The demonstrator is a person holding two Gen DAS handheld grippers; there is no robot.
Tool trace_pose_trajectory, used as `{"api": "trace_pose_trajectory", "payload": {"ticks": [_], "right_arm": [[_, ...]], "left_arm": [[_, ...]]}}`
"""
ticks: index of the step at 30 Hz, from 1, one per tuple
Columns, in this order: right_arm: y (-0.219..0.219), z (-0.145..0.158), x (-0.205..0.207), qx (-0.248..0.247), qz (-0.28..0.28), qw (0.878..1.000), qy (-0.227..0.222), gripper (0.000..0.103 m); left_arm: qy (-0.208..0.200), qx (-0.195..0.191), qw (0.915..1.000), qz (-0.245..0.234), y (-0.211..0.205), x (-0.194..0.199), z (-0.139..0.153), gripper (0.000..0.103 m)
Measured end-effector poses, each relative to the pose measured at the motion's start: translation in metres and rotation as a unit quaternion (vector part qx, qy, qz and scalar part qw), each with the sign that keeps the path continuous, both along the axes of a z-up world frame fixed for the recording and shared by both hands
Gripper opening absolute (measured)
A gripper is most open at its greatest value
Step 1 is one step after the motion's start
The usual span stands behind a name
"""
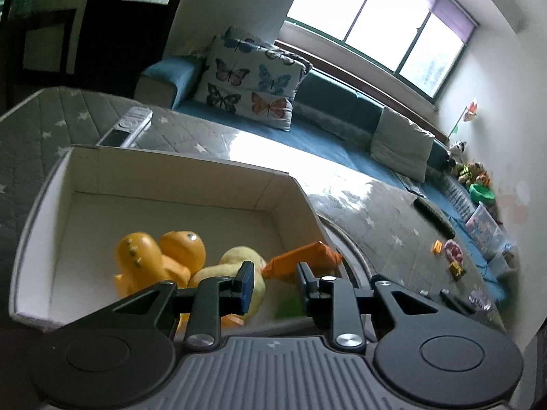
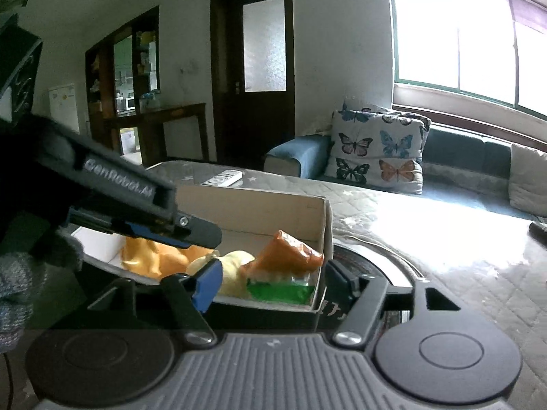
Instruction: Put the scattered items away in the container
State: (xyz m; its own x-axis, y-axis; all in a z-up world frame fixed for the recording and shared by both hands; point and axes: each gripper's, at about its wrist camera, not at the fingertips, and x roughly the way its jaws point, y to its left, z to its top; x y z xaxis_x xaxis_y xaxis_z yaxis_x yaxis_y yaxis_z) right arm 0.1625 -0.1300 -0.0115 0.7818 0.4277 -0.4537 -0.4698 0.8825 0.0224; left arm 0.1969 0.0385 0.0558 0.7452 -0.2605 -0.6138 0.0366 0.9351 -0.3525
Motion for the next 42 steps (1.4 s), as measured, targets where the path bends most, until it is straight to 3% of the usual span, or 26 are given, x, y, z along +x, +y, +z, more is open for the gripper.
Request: {"api": "trace_pose_trajectory", "payload": {"ticks": [3, 10, 12, 20, 29, 42], "right_arm": [[-0.003, 0.003, -0.014, -0.001, 0.006, 1.0, 0.0, 0.079], [-0.005, 0.004, -0.045, -0.003, 0.015, 1.0, 0.0, 0.086], [-0.007, 0.004, -0.052, -0.002, 0.011, 1.0, 0.0, 0.095], [-0.014, -0.004, -0.073, 0.028, -0.001, 0.999, 0.023, 0.103], [-0.008, -0.01, -0.093, 0.029, -0.007, 0.999, 0.037, 0.103], [-0.008, -0.024, -0.108, 0.018, -0.014, 0.998, 0.064, 0.103]], "left_arm": [[-0.009, 0.017, 0.9998, 0.002, 0.0, -0.018, 0.0, 0.029], [-0.006, 0.042, 0.999, 0.013, 0.006, -0.051, -0.009, 0.029], [-0.001, 0.047, 0.9987, 0.019, 0.009, -0.06, -0.012, 0.029], [0.012, 0.083, 0.9952, 0.051, 0.018, -0.088, -0.031, 0.029], [0.008, 0.148, 0.9865, 0.068, 0.01, -0.118, -0.038, 0.029], [0.018, 0.203, 0.9743, 0.095, 0.006, -0.14, -0.045, 0.034]]}}
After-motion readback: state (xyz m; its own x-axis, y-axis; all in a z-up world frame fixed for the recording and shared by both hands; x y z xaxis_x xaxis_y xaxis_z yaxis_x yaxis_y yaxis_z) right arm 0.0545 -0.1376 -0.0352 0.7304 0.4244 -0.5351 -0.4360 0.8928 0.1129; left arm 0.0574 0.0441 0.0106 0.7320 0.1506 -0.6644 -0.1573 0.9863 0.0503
